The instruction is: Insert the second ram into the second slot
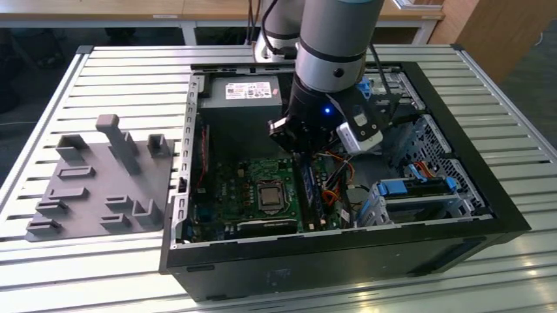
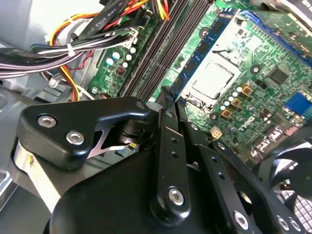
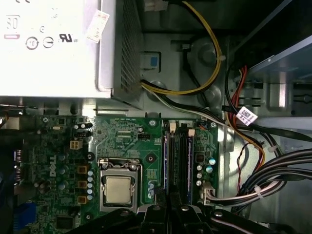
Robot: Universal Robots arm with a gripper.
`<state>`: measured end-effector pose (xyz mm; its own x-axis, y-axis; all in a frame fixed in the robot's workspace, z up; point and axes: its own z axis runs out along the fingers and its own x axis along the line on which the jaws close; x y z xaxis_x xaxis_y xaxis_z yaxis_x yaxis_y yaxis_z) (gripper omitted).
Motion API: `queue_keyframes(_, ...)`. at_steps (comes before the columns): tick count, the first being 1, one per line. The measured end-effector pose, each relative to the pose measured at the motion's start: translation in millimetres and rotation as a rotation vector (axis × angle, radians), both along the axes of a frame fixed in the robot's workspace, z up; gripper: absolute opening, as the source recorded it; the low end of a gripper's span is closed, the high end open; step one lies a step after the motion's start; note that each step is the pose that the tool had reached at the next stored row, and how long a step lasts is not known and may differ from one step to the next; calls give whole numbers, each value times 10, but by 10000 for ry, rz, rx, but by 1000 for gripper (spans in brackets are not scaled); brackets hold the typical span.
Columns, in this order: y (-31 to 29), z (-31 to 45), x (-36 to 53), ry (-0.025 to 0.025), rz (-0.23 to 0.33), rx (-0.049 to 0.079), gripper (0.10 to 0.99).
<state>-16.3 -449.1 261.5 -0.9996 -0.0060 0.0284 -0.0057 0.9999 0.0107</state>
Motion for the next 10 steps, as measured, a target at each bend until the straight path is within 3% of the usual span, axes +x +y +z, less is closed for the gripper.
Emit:
queue_keyframes(6,0,-97,59,0,-2,0,137)
queue_keyframes(10,0,-107,58,0,-62,-1,137)
